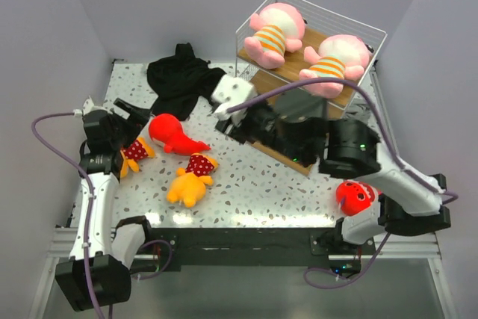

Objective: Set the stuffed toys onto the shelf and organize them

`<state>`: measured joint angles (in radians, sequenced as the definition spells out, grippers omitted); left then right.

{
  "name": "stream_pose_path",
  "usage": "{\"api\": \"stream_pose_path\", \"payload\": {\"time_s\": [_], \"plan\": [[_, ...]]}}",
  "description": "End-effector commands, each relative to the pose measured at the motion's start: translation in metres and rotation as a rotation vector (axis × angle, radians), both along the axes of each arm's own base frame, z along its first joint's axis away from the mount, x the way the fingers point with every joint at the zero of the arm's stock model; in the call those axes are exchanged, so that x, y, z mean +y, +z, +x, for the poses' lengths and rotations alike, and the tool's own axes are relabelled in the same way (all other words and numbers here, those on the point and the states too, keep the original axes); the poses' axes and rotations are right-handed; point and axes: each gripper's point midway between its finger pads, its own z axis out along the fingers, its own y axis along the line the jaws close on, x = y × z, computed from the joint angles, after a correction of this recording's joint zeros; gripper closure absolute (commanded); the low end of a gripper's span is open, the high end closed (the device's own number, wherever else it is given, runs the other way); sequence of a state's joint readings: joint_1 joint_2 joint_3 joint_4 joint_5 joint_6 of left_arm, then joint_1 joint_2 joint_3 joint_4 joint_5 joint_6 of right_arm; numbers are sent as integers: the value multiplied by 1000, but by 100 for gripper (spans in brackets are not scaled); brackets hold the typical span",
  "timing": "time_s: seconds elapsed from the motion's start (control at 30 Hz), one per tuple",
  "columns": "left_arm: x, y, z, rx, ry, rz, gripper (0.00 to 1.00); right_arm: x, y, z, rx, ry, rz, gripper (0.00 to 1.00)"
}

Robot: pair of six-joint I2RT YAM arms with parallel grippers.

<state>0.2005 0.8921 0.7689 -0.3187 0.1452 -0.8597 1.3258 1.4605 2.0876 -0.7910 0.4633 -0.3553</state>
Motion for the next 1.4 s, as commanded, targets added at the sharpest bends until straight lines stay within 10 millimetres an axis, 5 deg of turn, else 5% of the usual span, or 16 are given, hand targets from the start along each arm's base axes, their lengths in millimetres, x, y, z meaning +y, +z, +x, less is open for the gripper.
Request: {"api": "stream_pose_path", "payload": {"time_s": [0.0,0.03,0.1,0.17,0.33,0.43,0.6,0.8,0.87,0.9,0.93,1.03,1.1,1.37], "plan": [[22,-27,-8,82,130,25,10,28,-34,-3,59,-42,16,58],[21,-33,-9,91,116,39,11,32,-59,1,70,-69,-30,59],[18,-35,-7,82,90,49,11,39,-72,0,99,-68,1,65],[15,-39,-5,78,57,56,11,47,-105,-8,165,-39,-29,67],[12,-58,-4,112,17,71,11,53,-188,-18,295,-46,-94,64],[4,-71,-1,119,-35,54,11,57,-219,-27,371,-36,-86,61],[-11,-101,7,144,-80,-40,9,63,-234,-31,408,-31,-59,59],[-27,-110,37,113,-163,-119,11,64,-237,-31,405,-35,-56,57],[-32,-109,44,99,-198,-123,22,64,-236,-30,395,-42,-47,57],[-33,-107,49,93,-217,-125,35,64,-236,-29,394,-44,-45,57],[-37,-105,50,90,-254,-116,60,62,-237,-27,387,-55,-49,57],[-36,-90,51,88,-291,-35,91,59,-236,-23,370,-80,-54,57],[-36,-65,50,36,-299,22,100,57,-234,-19,347,-104,-53,57],[-35,-10,11,-40,-323,156,100,88,-212,-4,231,-125,-17,34]]}}
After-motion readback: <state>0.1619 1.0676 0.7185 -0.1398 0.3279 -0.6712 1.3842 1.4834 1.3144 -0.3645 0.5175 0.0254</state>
